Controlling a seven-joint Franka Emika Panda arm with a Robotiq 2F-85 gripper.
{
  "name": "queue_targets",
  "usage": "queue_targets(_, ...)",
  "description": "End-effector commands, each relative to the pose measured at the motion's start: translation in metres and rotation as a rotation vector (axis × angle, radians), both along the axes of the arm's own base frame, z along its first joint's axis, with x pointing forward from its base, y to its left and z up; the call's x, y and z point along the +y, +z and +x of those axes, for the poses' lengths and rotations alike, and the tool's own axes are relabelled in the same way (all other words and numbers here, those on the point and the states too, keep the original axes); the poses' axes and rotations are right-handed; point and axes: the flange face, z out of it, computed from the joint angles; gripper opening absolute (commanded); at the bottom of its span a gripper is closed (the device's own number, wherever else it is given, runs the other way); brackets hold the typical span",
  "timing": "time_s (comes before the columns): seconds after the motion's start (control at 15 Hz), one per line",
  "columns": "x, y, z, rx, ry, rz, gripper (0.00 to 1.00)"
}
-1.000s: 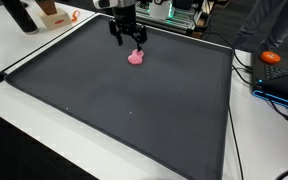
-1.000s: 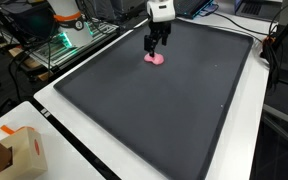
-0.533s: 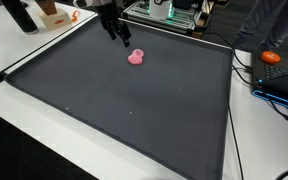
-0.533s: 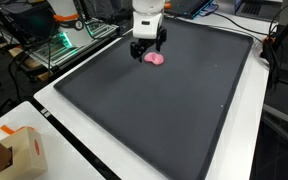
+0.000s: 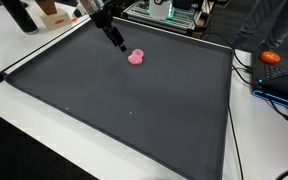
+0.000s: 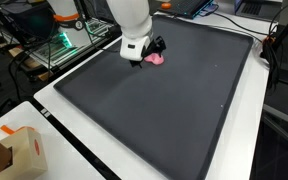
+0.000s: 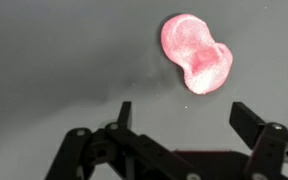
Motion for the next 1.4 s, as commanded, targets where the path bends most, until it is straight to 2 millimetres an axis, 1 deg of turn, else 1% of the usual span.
queue_targets(0.0,-0.013,-0.016,-0.008,-0.020,-0.026,0.088,1.00)
queue_targets(0.27,-0.021,-0.028,-0.013,-0.026,-0.039,0.132,1.00)
queue_targets(0.67,-0.023,-0.038,-0.020,-0.023,-0.036,0.165,1.00)
queue_targets(1.0,-0.005,-0.029,-0.012,-0.029,0.021,0.143,1.00)
queue_targets(1.33,0.027,-0.014,-0.001,-0.037,0.116,0.102,1.00)
